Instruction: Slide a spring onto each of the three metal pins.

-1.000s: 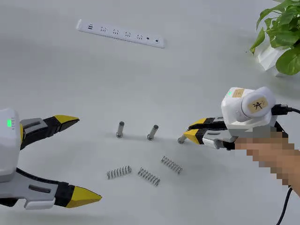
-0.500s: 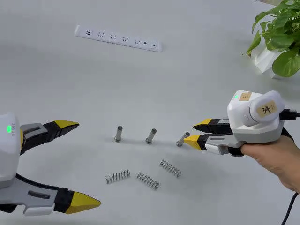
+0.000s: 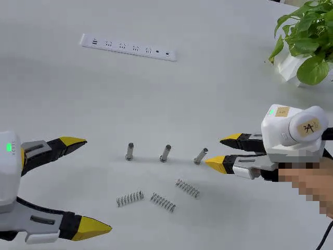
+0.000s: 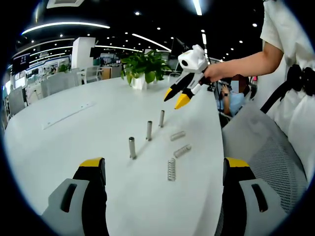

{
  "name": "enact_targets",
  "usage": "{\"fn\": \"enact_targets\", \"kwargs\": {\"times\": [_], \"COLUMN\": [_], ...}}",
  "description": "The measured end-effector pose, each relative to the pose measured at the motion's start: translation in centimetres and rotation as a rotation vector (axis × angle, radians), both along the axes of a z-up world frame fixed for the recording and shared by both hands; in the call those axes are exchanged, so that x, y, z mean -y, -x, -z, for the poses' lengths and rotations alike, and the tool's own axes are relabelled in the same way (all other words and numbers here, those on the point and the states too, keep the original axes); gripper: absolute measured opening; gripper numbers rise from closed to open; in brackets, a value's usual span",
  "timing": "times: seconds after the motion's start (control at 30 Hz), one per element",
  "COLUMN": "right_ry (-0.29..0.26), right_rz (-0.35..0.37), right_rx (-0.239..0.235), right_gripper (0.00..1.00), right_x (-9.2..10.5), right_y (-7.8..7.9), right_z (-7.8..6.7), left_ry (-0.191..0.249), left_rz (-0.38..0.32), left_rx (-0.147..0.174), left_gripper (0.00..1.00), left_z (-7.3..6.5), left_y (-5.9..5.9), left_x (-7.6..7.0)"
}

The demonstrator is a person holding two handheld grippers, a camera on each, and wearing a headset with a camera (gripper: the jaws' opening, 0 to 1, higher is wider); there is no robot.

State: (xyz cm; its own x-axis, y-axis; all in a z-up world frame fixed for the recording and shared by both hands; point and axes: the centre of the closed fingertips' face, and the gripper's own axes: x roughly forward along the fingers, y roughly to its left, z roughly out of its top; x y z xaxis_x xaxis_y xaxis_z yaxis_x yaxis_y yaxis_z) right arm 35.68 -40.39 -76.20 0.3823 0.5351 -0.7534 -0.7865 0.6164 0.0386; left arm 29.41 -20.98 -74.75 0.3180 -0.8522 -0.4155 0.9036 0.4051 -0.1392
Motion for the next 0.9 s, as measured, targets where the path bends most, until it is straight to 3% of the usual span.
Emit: {"fn": "enact_targets", "kwargs": {"times": [0.5,0.9], "right_ry": [-0.064,-0.156], "right_rz": [-0.003,-0.082], "right_rx": [0.031,0.055], "right_gripper": [0.53,0.78], "right_x": [0.7,0.8], "right_y": [2.1,4.7], "right_z": [-0.9,-1.2], "left_ry": [-0.015,-0.052], "left_rz": [0.012,0.023], "left_rx": [0.000,-0.001], "left_gripper": [0.99,0.98], "left_z": [-0.3,-0.2], "left_y": [0.4,1.0], "left_x": [0.2,0.2]}}
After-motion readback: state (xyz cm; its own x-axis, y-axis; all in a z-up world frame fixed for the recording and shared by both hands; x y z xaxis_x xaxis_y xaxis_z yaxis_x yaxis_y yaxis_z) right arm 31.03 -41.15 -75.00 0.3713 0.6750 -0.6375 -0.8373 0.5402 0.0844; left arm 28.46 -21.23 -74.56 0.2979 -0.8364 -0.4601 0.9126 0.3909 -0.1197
